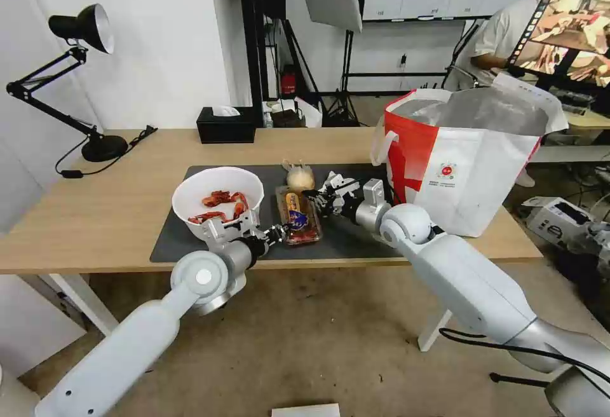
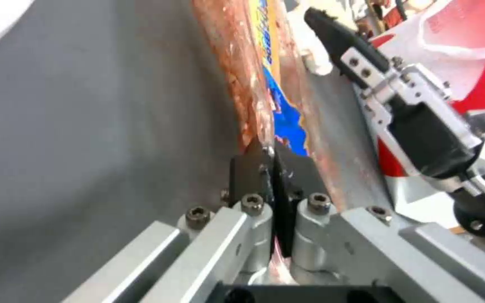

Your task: Pick up the trash from the table and place it into the takeout bag.

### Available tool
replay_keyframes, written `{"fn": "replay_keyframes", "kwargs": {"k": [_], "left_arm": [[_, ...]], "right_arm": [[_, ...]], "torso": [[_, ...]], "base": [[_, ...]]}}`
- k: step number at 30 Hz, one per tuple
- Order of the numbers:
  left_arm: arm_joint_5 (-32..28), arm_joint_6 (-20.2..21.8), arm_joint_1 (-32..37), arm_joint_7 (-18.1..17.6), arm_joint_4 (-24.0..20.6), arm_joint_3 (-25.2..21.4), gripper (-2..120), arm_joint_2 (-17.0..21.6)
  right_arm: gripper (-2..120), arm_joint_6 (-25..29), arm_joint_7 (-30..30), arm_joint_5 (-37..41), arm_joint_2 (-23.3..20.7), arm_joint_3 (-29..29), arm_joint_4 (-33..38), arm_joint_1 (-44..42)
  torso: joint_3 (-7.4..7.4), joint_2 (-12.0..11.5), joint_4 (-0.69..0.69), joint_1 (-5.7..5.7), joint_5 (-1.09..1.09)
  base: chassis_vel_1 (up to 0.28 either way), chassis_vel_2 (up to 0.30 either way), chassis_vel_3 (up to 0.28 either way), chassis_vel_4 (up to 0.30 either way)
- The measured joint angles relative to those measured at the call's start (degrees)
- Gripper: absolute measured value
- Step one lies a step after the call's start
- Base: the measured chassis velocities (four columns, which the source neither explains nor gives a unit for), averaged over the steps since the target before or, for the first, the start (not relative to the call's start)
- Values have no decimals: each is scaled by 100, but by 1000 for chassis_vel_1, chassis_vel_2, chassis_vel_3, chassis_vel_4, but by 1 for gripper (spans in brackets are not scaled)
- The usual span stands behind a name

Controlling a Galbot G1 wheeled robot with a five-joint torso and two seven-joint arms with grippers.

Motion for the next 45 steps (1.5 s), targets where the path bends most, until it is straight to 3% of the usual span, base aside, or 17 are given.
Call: {"fn": "replay_keyframes", "kwargs": {"k": [5, 9, 11, 12, 21, 26, 29, 31, 32, 34, 35, 39, 43, 45], "left_arm": [[10, -6, 51, 130, -131, -37, 0, 26], [115, -84, 107, 301, -426, -152, 0, 89], [425, -267, 91, 339, -745, -449, 0, 259], [461, -296, 49, 349, -795, -545, 0, 328], [472, -498, -720, 514, -825, -643, 0, 616], [485, -642, -1591, 640, -560, -44, 0, 505], [587, -720, -2071, 714, -366, 341, 0, 362], [780, -861, -2613, 770, -108, 811, 0, 149], [780, -861, -2613, 770, -108, 811, 0, 149], [1039, -1024, -3140, 747, 200, 1265, 0, -219], [1039, -1024, -3140, 747, 200, 1265, 0, -219], [1754, -1303, -3991, 498, 918, 2135, 0, -1094], [2097, -1343, -4382, 361, 1344, 2523, 0, -1485], [2447, -1351, -4747, 304, 1775, 2933, 0, -1869]], "right_arm": [[0, 137, -4, 139, -101, 174, 196, -126], [0, 657, 172, 643, -385, 837, 911, -703], [0, 1257, 750, 878, -695, 1809, 2332, -2122], [0, 1308, 852, 857, -737, 2053, 2660, -2490], [0, 1570, 913, -4, -842, 3170, 3705, -4541], [0, 1999, 686, -954, -668, 3796, 3865, -5528], [5, 2215, 662, -1297, -545, 4041, 3939, -5976], [17, 2432, 654, -1622, -390, 4248, 3977, -6446], [17, 2432, 654, -1622, -390, 4248, 3977, -6446], [27, 2596, 663, -1910, -230, 4416, 3991, -6773], [27, 2596, 663, -1910, -230, 4416, 3991, -6773], [47, 2708, 815, -2206, 1, 4495, 3990, -7076], [55, 2714, 873, -2257, 74, 4500, 3989, -7103], [67, 2714, 895, -2277, 137, 4503, 3990, -7121]], "torso": [[0, 0, 1, 0, 0], [-1, 0, 0, 0, 0], [-1, 1, -1, -1, 1], [-1, 1, 0, -1, 1], [-2, 1, -1, -2, 1], [-1, 1, 2, -1, 1], [-1, 1, -1, -1, 0], [-1, 1, -1, -2, 2], [-1, 1, -1, -2, 2], [0, 1, 0, -1, 1], [0, 1, 0, -1, 1], [0, 0, -2, -1, 3], [0, 0, -1, 0, 2], [0, 0, 0, 0, 2]], "base": [[0, 0, 0, 0], [0, 0, 0, 0], [0, 0, 0, 0], [0, 0, 0, 0], [0, 0, 0, 0], [0, 0, 0, 0], [0, 0, 0, 0], [0, 0, 0, 0], [0, 0, 0, 0], [0, 0, 0, 0], [0, 0, 0, 0], [0, 0, 0, 0], [0, 0, 0, 0], [0, 0, 0, 0]]}}
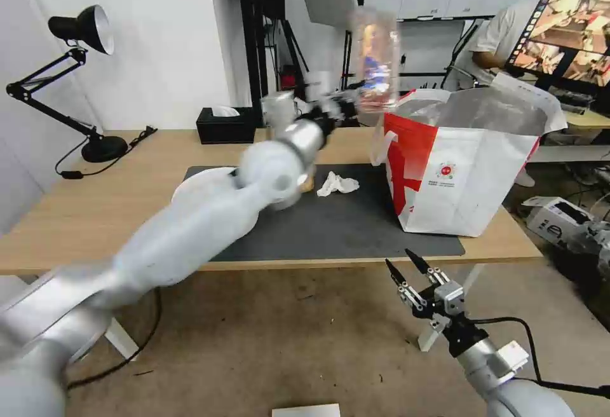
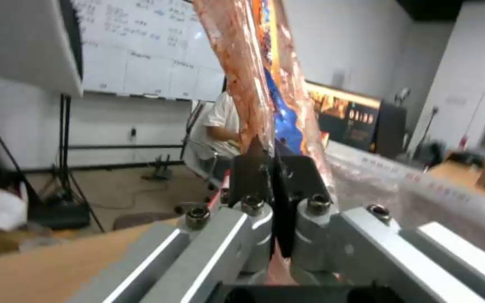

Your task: Pick up the trash from the table and place it into the takeout bag.

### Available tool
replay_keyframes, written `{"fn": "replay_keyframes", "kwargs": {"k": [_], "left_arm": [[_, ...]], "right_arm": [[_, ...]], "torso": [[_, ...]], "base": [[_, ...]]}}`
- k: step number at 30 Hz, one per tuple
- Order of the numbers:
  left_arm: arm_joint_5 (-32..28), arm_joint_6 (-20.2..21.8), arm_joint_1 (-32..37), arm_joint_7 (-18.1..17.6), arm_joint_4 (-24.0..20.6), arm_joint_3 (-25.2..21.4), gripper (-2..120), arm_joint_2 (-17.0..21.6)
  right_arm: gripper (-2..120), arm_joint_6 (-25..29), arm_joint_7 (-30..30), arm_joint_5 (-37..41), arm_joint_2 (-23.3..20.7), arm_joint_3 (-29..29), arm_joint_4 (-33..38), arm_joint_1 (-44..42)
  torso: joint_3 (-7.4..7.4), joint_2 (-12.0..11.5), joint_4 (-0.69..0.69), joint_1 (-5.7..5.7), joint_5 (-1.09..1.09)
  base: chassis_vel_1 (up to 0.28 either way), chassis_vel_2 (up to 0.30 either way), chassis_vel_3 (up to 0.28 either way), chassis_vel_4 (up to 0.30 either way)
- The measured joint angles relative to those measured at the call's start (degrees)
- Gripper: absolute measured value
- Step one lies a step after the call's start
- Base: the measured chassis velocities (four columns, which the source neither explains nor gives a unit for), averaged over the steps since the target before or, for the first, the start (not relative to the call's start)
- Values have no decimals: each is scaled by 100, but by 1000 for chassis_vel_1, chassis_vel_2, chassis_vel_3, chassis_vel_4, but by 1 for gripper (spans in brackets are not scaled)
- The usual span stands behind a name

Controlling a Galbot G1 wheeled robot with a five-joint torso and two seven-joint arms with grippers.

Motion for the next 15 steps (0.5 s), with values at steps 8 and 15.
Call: {"fn": "replay_keyframes", "kwargs": {"k": [8, 15], "left_arm": [[1317, 41, -623, -23, 1719, 559, 0, -1261], [1877, 72, -703, 293, 2054, 823, 0, -1464]], "right_arm": [[97, -2, 8, -34, 107, -42, -33, -15], [100, -8, 36, -11, 67, -51, -86, 22]], "torso": [[0, 0, -2, 0, 0], [0, 0, 0, 0, -1]], "base": [[0, 0, 0, 0], [0, 0, 0, 0]]}}
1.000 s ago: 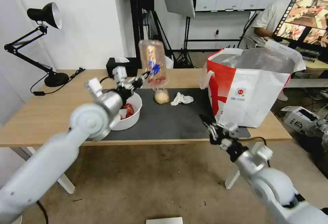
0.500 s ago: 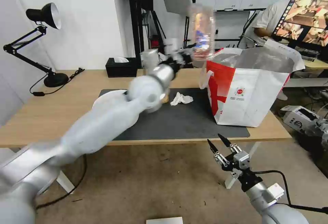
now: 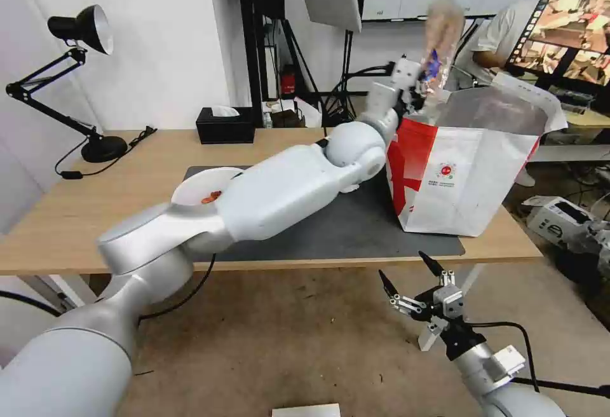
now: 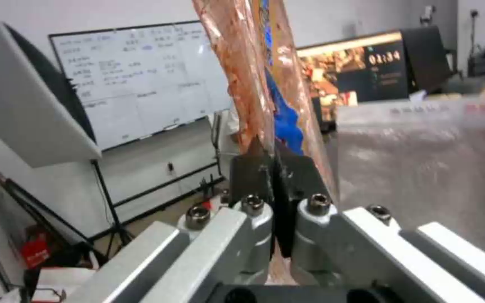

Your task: Pick up the trash from the table and place it into the takeout bag.

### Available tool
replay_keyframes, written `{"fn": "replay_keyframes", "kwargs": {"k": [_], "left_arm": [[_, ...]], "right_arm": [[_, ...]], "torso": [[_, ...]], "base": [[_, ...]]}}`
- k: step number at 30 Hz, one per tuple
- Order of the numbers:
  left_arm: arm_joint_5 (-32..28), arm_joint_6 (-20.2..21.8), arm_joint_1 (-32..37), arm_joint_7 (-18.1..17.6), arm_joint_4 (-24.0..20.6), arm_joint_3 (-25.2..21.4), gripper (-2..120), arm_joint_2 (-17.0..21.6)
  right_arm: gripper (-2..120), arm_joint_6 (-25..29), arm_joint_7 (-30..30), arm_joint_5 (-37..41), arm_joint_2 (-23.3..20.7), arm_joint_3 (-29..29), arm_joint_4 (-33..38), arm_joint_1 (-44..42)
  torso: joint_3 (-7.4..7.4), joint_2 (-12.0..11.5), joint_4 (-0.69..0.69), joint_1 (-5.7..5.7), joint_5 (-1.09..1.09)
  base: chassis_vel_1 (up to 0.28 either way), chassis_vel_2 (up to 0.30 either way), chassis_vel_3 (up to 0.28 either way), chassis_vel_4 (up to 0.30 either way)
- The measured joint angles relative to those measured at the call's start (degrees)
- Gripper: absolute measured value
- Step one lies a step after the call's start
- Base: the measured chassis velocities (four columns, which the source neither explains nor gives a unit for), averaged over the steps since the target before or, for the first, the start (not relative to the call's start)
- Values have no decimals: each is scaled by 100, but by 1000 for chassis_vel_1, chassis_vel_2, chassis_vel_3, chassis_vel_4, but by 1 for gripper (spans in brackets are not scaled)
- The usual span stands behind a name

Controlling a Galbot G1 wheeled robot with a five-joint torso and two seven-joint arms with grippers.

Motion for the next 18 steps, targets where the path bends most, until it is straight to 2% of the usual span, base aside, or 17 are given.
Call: {"fn": "replay_keyframes", "kwargs": {"k": [7, 12, 15, 17, 18], "left_arm": [[-40, 11, 31, 156, -63, 60, 0, 94], [-311, -18, 74, 161, -220, 36, 0, 241], [-543, -61, 96, 230, -340, 25, 6, 338], [-647, -90, 119, 279, -430, 25, 15, 417], [-647, -90, 119, 279, -430, 25, 15, 417]], "right_arm": [[100, -11, 32, 42, -40, -95, -110, 93], [100, -31, 70, 48, -46, -253, -174, 189], [100, -43, 99, 48, -45, -325, -203, 226], [100, -59, 116, 49, -45, -365, -221, 264], [100, -59, 116, 49, -45, -365, -221, 264]], "torso": [[0, 0, 0, 0, -1], [0, 0, 1, 0, -1], [0, 0, 0, 0, -2], [0, 0, 0, 0, -2], [0, 0, 0, 0, -2]], "base": [[0, 0, 0, 0], [0, 0, 0, 0], [0, 0, 0, 0], [0, 0, 0, 0], [0, 0, 0, 0]]}}
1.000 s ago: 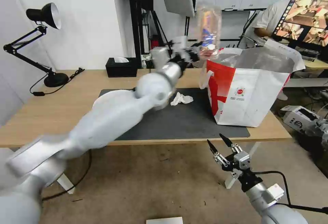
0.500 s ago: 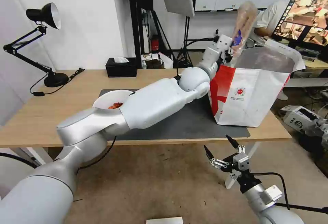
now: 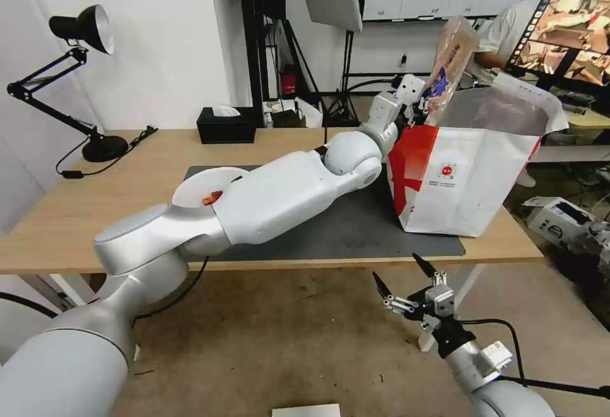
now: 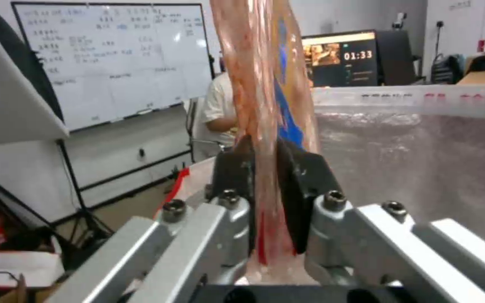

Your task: Pick up the trash from the table and place it into the takeout bag.

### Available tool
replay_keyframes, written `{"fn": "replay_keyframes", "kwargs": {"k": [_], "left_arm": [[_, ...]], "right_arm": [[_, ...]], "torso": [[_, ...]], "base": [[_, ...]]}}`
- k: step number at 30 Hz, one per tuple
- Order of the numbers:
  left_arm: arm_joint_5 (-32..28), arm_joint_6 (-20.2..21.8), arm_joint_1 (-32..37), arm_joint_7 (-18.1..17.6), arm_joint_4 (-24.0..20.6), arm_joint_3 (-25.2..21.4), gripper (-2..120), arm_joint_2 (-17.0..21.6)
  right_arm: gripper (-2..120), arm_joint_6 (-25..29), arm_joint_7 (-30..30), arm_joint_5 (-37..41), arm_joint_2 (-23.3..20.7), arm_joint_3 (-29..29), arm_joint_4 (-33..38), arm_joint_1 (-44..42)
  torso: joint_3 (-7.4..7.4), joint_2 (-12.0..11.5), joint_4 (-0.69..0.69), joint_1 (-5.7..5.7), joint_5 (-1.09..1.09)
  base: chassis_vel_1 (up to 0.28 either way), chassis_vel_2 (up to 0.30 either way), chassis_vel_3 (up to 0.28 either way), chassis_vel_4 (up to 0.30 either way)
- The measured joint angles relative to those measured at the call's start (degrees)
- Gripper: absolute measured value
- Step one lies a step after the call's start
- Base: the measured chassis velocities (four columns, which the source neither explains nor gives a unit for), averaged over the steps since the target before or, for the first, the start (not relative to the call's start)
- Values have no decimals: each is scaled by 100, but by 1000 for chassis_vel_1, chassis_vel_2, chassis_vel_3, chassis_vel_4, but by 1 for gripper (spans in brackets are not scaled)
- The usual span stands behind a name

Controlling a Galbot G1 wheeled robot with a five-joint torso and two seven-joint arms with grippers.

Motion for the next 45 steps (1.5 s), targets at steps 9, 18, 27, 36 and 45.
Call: {"fn": "replay_keyframes", "kwargs": {"k": [9, 18, 27, 36, 45], "left_arm": [[-198, -43, 27, 2, -143, -107, 50, 48], [-506, -45, 133, -234, -710, -215, 85, 327], [-375, -112, 403, -449, -1346, -206, 100, 747], [-19, -440, 1020, -591, -2059, -388, 100, 1550], [326, -490, 2078, -587, -2888, -1084, 100, 2485]], "right_arm": [[100, -101, 48, 74, -39, -34, -12, 81], [100, -111, 66, 129, -65, -49, 20, 81], [100, -113, 162, 134, -49, 67, 160, 5], [100, -111, 351, 124, 65, 86, 287, -41], [100, 9, 605, 144, 74, 33, 297, -8]], "torso": [[0, 0, -1, 0, 0], [0, 0, -1, -1, 0], [0, 0, 0, -1, -1], [0, 0, 0, -1, -1], [-1, 0, 0, -1, -2]], "base": [[0, 0, 0, 0], [0, 0, 0, 0], [0, 0, 0, 0], [0, 0, 0, 0], [0, 0, 0, 0]]}}
